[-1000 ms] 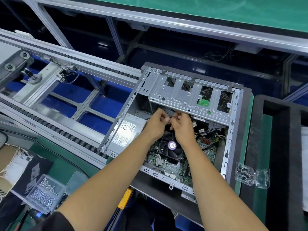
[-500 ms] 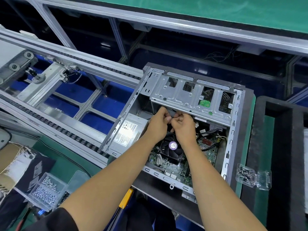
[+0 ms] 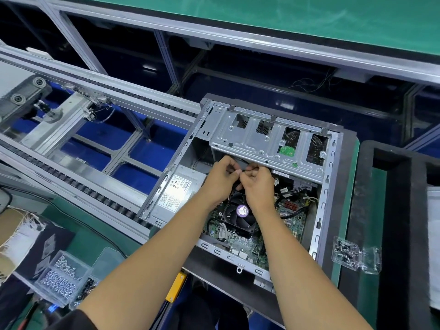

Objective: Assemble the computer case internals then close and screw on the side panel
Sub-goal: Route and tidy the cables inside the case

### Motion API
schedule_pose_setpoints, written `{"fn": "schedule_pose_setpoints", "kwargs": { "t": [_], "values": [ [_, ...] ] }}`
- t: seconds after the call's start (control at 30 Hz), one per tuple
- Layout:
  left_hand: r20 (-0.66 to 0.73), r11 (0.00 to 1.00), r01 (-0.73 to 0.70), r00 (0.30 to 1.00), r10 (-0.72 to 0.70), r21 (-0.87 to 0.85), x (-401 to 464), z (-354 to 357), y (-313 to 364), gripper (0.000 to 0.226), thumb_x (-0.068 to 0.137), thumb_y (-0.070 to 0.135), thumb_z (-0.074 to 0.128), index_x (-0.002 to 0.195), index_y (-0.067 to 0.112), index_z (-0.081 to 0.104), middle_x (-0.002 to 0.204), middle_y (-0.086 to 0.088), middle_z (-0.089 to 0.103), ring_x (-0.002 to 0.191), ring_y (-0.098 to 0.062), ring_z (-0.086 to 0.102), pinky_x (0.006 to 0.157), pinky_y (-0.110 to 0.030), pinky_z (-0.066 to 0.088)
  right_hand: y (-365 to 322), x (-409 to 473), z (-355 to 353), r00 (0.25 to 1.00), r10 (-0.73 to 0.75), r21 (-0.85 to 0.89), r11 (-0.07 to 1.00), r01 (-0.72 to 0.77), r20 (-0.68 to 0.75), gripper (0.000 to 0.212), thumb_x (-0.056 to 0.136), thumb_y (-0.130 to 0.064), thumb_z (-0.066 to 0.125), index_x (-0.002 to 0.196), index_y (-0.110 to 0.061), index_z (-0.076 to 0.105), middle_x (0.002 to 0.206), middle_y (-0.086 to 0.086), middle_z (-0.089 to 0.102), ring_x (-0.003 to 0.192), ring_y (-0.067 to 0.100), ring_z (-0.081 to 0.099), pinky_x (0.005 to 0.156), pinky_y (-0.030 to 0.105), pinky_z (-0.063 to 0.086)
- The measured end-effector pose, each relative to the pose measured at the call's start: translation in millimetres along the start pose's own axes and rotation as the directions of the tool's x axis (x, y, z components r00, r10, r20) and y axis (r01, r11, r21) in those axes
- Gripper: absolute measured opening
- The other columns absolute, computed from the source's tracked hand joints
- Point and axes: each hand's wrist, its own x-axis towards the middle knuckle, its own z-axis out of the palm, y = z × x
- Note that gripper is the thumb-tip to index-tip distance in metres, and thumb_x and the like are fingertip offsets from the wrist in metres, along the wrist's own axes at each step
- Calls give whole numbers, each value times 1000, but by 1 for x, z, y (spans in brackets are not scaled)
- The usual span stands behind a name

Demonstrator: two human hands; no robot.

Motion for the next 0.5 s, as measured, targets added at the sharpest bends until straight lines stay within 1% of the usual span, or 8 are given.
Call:
{"fn": "schedule_pose_setpoints", "kwargs": {
  "t": [0.07, 0.13, 0.17, 0.27, 0.3, 0.37, 0.43, 0.5],
  "values": [
    [-31, 998, -52, 998, 54, 46, -1, 0, 2, 1, 100, 12, 60, 100, 11, 59, 103, -9, 62, 85, -10, 59, 75, -21, 44, 1, 1, 0, 1000, -12, -5, 1000, 12, 0, 13, 90, -15, 68, 86, -22, 58, 69, -1, 70, 59, 17, 71, 62, 40, 59],
    [-69, 988, -111, 991, 119, 109, -3, 1, 3, 2, 99, 11, 60, 99, 10, 59, 104, -9, 61, 89, -15, 60, 74, -16, 44, 1, 1, 0, 1000, -25, -21, 999, 25, -1, 11, 89, -11, 67, 89, -20, 61, 75, 0, 70, 63, 17, 70, 64, 40, 59],
    [-83, 981, -139, 985, 151, 135, -4, 1, 5, 1, 99, 9, 60, 99, 9, 59, 103, -9, 61, 89, -16, 60, 73, -13, 43, 1, 2, 0, 1000, -25, -45, 999, 25, -2, 9, 89, -12, 68, 91, -19, 62, 75, 1, 69, 63, 16, 68, 63, 38, 57],
    [-131, 974, -163, 974, 184, 156, -7, 3, 7, 2, 99, 8, 60, 100, 7, 61, 99, -5, 65, 88, -11, 61, 72, -10, 45, 3, 2, -1, 999, -39, -137, 990, 40, 7, 8, 90, -17, 68, 87, -19, 61, 61, -1, 60, 49, 7, 51, 52, 29, 42],
    [-150, 977, -159, 972, 180, 142, -8, 3, 8, 3, 99, 9, 61, 101, 6, 62, 97, -2, 66, 86, -7, 62, 72, -9, 45, 3, 3, -2, 998, -53, -172, 983, 56, 21, 6, 91, -19, 68, 88, -16, 63, 60, -1, 57, 49, 8, 47, 51, 30, 39],
    [-174, 979, -151, 969, 174, 135, -11, 4, 12, 3, 100, 8, 60, 102, 6, 62, 93, 3, 65, 83, -2, 60, 71, -7, 44, 1, 3, -2, 996, -76, -243, 966, 86, 51, 13, 93, -22, 66, 95, -9, 67, 63, 3, 57, 53, 15, 47, 54, 36, 41],
    [-199, 968, -161, 959, 200, 194, -14, 5, 15, 2, 101, 11, 58, 102, 10, 59, 93, 4, 62, 82, -7, 59, 71, -10, 44, -1, 3, -2, 994, -84, -269, 958, 99, 67, 15, 93, -22, 65, 100, -8, 69, 64, 8, 60, 54, 19, 48, 55, 38, 43],
    [-245, 940, -188, 934, 261, 285, -17, 7, 17, 5, 104, 15, 51, 100, 14, 51, 94, 3, 56, 78, -8, 54, 66, -15, 43, -2, 2, -3, 993, -89, -250, 962, 107, 83, 8, 92, -18, 65, 95, -12, 70, 65, 11, 63, 53, 19, 49, 53, 35, 40]
  ]
}}
